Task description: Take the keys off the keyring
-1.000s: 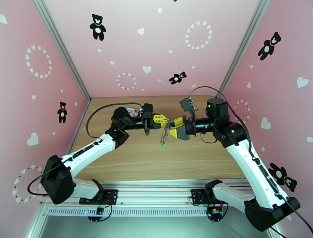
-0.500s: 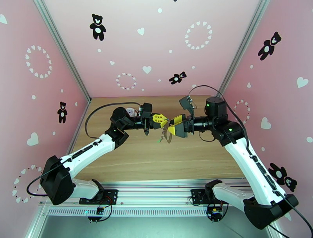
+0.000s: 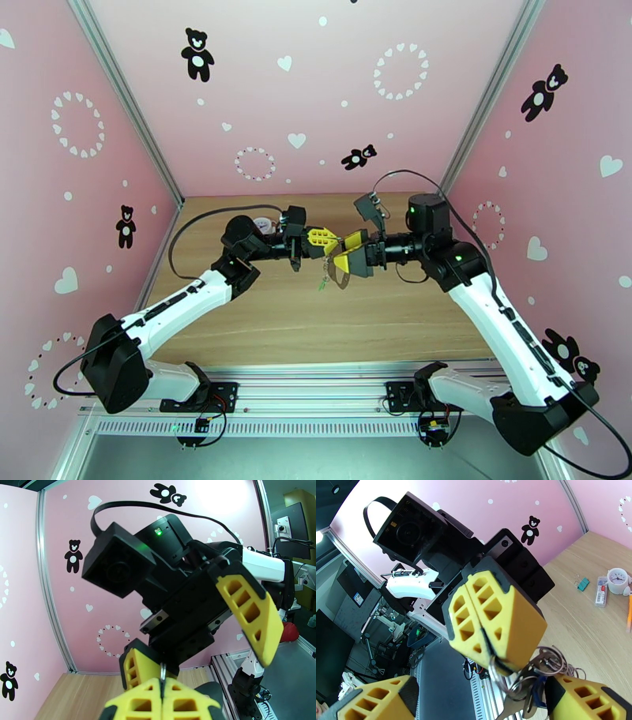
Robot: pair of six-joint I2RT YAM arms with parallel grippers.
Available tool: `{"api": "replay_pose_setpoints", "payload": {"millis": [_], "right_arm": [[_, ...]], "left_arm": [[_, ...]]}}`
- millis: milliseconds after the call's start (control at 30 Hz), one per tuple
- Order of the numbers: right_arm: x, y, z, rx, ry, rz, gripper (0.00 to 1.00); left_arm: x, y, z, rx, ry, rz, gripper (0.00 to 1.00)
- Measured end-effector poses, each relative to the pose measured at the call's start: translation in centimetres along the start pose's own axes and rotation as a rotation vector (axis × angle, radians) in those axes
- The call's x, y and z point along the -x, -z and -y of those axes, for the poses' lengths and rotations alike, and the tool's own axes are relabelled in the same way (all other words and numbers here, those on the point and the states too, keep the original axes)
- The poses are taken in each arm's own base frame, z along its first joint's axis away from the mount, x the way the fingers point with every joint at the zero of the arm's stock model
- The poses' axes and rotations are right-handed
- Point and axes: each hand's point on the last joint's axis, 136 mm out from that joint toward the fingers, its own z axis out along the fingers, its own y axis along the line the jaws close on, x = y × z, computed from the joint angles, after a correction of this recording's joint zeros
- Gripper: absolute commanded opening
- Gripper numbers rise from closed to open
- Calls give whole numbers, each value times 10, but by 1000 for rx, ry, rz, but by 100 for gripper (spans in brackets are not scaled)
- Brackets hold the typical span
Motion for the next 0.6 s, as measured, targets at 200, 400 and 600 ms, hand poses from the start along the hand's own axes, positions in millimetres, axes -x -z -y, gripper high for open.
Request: {"api": "replay_pose_setpoints", "payload": {"millis": [200,400,600], "right_arm": [[3,9,-11,-13,23,29,82],[4,10,-11,-12,6,33,78],[5,9,-9,-13,-21,52,80]], "left_arm": [[1,0,0,3,-4,2,0],[8,3,3,9,-25,9,0],[16,5,6,8,-40,20,0]]}}
